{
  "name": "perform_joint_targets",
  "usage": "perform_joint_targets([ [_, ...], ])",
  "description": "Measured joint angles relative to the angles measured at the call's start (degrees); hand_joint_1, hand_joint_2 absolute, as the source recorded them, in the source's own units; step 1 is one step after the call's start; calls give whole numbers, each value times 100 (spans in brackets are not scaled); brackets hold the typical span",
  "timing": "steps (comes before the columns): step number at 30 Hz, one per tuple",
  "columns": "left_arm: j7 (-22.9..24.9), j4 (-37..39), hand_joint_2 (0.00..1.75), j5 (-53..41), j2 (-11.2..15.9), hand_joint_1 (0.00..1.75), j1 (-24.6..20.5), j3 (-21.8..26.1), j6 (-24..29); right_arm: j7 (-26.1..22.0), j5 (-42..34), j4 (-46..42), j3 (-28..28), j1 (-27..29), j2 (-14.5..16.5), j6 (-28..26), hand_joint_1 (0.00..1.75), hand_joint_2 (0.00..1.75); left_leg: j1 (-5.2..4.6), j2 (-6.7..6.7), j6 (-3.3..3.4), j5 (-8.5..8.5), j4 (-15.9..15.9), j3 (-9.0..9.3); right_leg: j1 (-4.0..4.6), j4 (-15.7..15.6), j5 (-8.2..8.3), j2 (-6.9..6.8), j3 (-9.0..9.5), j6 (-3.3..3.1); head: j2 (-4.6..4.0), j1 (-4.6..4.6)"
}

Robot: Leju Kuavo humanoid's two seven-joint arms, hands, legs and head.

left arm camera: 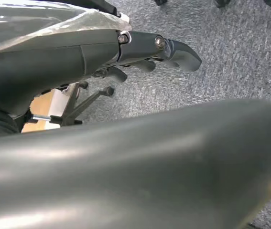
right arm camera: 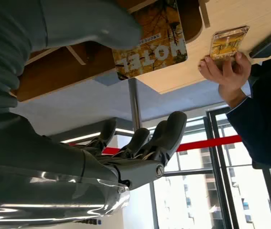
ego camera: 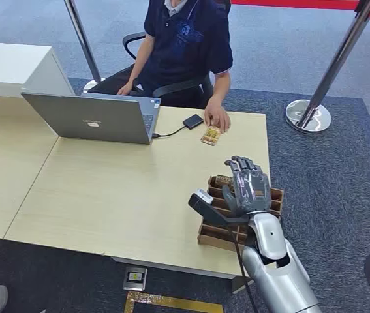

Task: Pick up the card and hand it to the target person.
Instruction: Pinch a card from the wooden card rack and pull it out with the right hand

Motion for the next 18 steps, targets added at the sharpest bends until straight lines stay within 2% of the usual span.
perform_joint_targets([
  [7, 13, 0, 0, -8, 2, 0, 1, 0, -18, -33, -14, 200, -20, -125, 87, -20, 62, 175, 0, 0, 0, 0, 0, 0, 0, 0, 0, 0, 1, 0, 0, 0],
  [12, 13, 0, 0, -11, 2, 0, 1, 0, -29, -34, -15, 313, -34, -180, 129, -37, 69, 175, 0, 0, 0, 0, 0, 0, 0, 0, 0, 0, 0, 0, 0, 0],
  [16, 13, 0, 0, -15, 2, 0, 1, 0, -36, -27, -15, 383, -52, -207, 149, -60, 87, 175, 0, 0, 0, 0, 0, 0, 0, -1, 0, 0, 0, 0, 0, 0],
  [18, 13, 0, 0, -19, 2, 0, 2, 0, -43, -20, -15, 421, -79, -209, 152, -74, 83, 175, 0, 0, 0, 0, 0, 0, 0, -1, 0, 0, 0, 0, 0, 0],
])
